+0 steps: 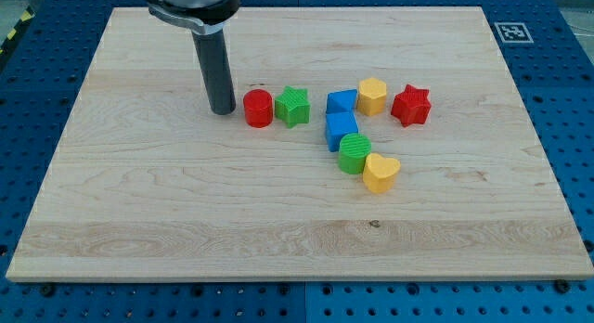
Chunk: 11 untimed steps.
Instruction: Push the red circle down to the bottom center of the board
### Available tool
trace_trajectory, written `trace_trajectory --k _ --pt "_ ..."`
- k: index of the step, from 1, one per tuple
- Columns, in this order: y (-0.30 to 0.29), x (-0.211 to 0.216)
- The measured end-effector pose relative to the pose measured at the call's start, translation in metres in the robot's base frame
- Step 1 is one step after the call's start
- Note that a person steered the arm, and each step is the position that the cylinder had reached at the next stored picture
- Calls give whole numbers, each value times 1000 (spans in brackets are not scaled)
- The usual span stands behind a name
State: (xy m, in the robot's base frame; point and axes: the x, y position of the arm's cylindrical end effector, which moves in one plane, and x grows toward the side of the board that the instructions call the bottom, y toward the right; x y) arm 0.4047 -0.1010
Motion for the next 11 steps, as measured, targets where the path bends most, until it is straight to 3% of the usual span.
trace_trajectory --k 3,5,7,9,11 --pt "12 -35" --pt "14 9" --pt "18 -24" --pt "47 -23" --pt "44 27"
